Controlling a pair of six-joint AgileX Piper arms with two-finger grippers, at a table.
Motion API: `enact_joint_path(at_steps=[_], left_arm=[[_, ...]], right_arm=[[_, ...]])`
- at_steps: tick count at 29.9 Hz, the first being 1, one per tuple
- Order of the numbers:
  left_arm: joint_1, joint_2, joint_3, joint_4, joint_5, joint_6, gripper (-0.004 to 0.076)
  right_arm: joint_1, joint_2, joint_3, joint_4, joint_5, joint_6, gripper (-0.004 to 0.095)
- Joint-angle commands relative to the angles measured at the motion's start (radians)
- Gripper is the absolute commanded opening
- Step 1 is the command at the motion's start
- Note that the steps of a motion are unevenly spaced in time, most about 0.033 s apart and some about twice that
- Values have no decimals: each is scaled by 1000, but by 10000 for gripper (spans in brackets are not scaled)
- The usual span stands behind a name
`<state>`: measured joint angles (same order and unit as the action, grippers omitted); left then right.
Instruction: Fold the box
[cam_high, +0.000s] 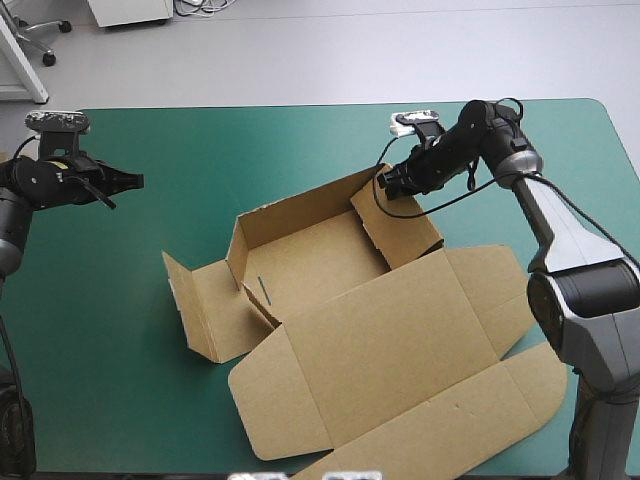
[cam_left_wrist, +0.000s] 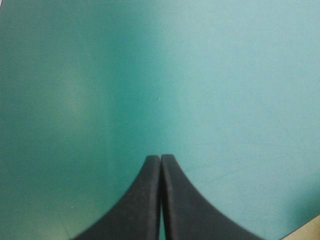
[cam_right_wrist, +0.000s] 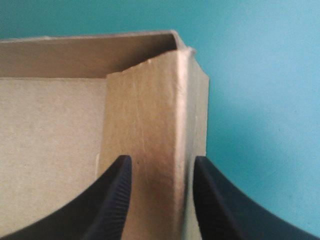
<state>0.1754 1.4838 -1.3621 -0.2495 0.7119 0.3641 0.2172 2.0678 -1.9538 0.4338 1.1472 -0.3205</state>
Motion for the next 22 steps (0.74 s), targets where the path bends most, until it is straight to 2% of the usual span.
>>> enact_joint_path(at_steps=[1,5,15,22], left_arm=[[1,-35,-35,-23,-58,-2,-12],[1,-35,-35,-27,-58,-2,-12],[1,-35,-35,-27,-56,-2,-12],[-1,-35,-35,-75,-15,6,-12]], right_arm=[[-1,-63,-90,32,30,-2,540],[-1,-64,-133,15,100,36,545],[-1,-123,-111,-49,101,103,543],[-1,-182,27,-51,101,109,535]])
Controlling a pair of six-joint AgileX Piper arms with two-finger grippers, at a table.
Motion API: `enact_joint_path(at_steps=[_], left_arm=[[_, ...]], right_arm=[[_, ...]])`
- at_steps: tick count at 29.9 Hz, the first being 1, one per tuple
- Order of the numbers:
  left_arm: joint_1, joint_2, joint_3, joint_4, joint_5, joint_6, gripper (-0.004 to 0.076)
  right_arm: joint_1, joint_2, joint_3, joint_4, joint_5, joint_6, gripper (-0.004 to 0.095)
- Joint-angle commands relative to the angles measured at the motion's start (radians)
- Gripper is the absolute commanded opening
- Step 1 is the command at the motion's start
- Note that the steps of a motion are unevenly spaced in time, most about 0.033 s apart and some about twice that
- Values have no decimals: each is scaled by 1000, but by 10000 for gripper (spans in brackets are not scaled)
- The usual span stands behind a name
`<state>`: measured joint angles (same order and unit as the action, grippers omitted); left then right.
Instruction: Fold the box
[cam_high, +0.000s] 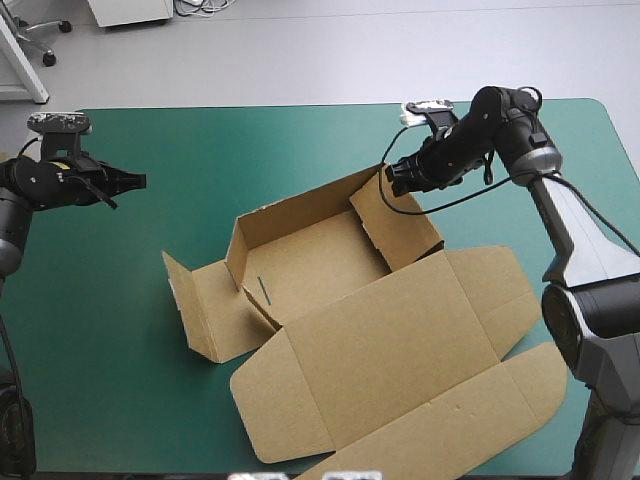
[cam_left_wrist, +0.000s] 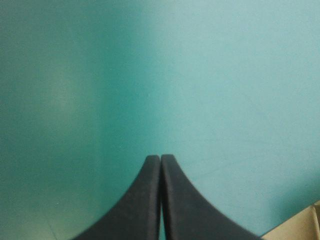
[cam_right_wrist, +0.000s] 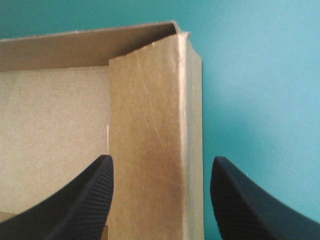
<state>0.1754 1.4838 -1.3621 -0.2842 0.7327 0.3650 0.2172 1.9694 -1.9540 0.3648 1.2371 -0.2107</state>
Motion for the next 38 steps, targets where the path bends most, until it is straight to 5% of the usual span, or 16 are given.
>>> enact_joint_path(at_steps=[1,30,38], left_arm=[[-2,-35,-35,-37,-38,5,-12],[-2,-35,-35,-36,-38,21,-13],[-2,-35,-35,-36,-38,21,-12]], right_arm=[[-1,-93,48,18,12,-1,535],[-1,-54,132,5,-2,-13,534],[-1,-44,132,9,-11,-15,411]])
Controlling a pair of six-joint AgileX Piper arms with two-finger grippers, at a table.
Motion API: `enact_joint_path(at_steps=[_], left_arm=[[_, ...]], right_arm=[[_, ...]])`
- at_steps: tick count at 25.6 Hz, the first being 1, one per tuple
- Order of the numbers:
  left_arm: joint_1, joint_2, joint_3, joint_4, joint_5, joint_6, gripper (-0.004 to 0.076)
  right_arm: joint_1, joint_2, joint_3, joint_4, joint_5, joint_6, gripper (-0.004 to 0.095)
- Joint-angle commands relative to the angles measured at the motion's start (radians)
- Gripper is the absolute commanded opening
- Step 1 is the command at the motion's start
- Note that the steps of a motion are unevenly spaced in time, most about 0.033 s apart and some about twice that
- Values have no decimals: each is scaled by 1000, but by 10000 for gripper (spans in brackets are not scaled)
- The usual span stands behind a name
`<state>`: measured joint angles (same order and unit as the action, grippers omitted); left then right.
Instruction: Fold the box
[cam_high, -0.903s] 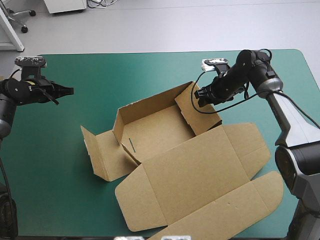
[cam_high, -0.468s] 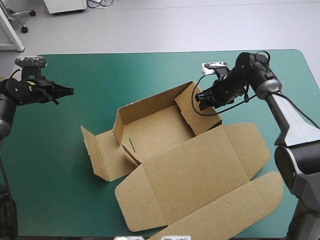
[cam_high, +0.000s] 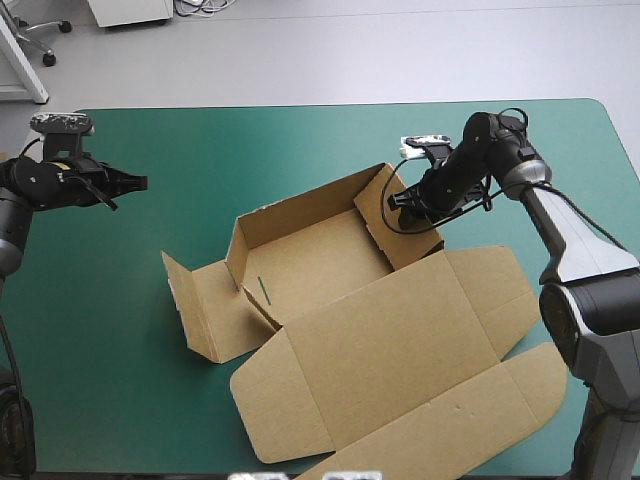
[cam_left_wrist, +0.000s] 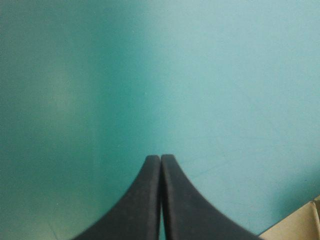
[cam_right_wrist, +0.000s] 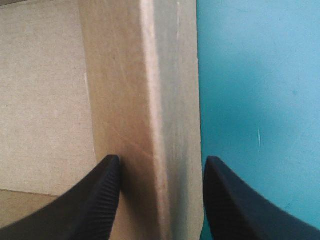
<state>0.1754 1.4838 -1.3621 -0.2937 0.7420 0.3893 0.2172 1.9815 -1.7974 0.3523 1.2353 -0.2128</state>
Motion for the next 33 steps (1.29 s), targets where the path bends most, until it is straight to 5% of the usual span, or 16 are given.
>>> enact_joint_path(at_steps=[1,5,15,19,28,33], left_arm=[[-2,-35,-35,-30,-48,-3,-12],[-2,-35,-35,-34,-48,-1,-14],[-2,-35,-35,-37,-39,-1,-14],[-2,-35,-35,-37,-38,-1,-14],[-2,-35,-35,-23,-38,-1,-14],[-2,-35,-35,-18,-50,-1,-14]], right_arm=[[-1,-56,-25,22,-10,-17,380],[-1,-56,-6,22,-23,-23,282],[-1,-54,45,35,-51,-32,259],[-1,-56,45,35,-47,-34,-33],[-55,-99,-6,61,-20,-43,-32],[-238,-147,-17,279,10,-116,-32]])
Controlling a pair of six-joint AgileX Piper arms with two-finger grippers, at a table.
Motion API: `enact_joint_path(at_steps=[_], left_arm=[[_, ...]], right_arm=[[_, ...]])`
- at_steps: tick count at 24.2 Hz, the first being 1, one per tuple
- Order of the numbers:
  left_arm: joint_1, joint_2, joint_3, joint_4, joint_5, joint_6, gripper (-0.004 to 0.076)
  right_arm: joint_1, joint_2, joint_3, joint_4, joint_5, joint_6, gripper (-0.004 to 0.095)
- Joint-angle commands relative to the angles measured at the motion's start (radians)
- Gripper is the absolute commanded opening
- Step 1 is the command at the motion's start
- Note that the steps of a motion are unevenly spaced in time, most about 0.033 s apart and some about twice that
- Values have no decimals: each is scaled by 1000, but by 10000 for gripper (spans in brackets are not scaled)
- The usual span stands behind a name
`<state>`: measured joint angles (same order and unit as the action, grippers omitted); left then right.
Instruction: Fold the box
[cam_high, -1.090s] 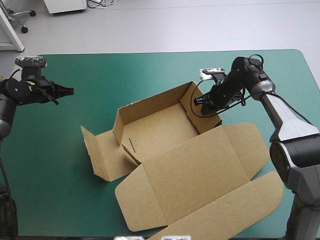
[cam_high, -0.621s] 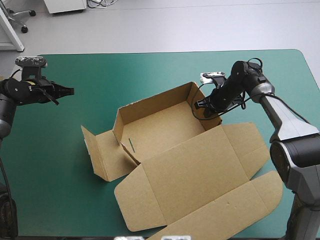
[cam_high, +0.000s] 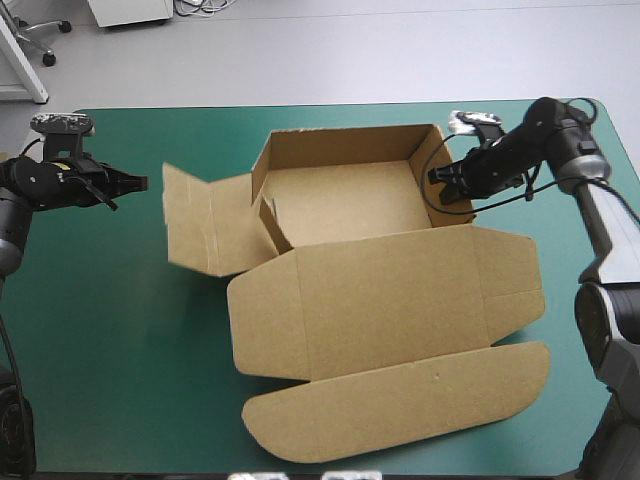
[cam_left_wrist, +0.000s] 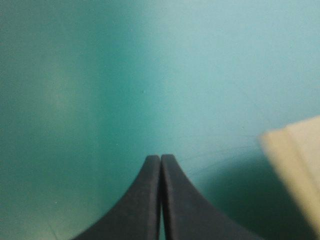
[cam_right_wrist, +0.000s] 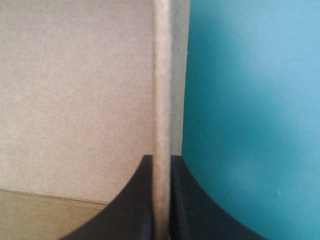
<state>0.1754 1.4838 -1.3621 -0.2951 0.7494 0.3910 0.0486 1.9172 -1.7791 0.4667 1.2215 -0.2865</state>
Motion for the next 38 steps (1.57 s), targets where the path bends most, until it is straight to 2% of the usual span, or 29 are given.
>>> enact_joint_path(at_steps=[1,5,11,21,30,33,38], left_arm=[[-2,-35,-35,-13,-58,-3,-14],[19,-33,-35,-54,-57,-9,-14],[48,6,-35,-210,-1,35,-14],[48,63,-35,-559,163,208,-14],[10,106,-32,-832,379,314,-15],[-69,106,-32,-849,392,332,-15],[-86,106,-32,-925,404,358,-15]], right_arm=[[-96,-91,-35,210,24,-59,-32],[-147,-131,-37,243,24,-80,-31],[-147,-169,-37,327,26,-111,-32],[-69,-181,-37,304,26,-111,-31],[-51,-171,-39,290,-30,-109,-31],[-44,-169,-39,253,-37,-92,-31],[3,-139,-39,180,-45,-63,-31]])
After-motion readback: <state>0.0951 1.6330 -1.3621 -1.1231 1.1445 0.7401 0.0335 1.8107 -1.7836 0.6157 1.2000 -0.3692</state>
